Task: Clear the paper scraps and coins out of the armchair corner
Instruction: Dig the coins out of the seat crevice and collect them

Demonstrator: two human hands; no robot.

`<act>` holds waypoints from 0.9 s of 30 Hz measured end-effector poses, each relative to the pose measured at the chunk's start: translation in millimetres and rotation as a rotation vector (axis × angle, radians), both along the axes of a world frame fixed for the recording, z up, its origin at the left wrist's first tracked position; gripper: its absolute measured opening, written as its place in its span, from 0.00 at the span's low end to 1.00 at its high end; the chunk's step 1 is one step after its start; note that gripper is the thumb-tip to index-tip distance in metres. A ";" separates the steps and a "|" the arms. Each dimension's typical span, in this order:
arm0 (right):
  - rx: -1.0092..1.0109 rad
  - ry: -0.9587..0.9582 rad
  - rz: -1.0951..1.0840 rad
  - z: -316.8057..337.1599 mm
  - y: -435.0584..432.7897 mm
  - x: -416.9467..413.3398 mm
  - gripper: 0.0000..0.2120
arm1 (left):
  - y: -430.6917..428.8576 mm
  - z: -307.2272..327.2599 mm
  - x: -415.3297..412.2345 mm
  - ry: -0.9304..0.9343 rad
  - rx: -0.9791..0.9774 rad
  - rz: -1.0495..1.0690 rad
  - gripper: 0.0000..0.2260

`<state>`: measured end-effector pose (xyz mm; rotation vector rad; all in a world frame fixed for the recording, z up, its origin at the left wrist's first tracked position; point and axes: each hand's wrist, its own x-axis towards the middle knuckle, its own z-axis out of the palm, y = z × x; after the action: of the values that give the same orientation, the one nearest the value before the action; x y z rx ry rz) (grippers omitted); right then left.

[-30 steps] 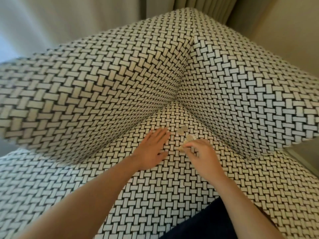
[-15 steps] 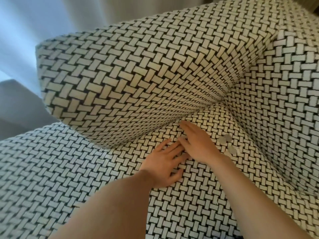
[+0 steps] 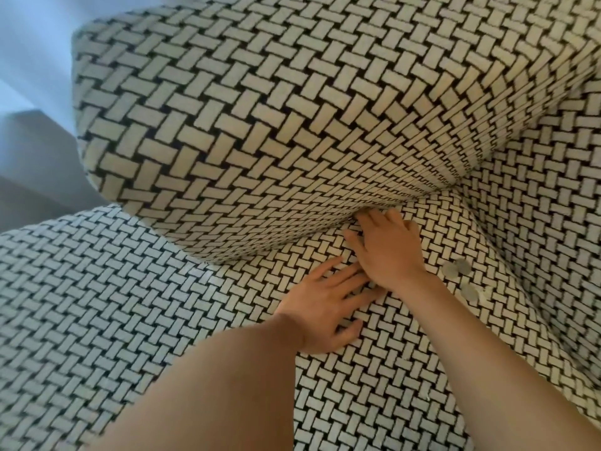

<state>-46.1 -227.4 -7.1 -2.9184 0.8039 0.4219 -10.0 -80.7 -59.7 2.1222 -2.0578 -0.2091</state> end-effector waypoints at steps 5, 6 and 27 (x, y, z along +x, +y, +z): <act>-0.011 0.025 0.044 4.2 0.2 6.6 0.23 | 0.3 -0.5 0.3 0.012 -0.013 0.000 0.26; -0.015 0.029 0.053 4.7 0.9 5.7 0.23 | 0.1 -0.6 0.1 0.017 -0.012 -0.003 0.25; 0.112 -0.105 0.046 6.5 -2.6 -18.1 0.20 | -0.5 -1.0 -0.4 0.017 -0.055 0.003 0.25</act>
<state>-64.2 -229.9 -0.6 -2.8327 0.6778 0.3043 -10.3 -81.2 -60.6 2.0840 -2.0263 -0.1677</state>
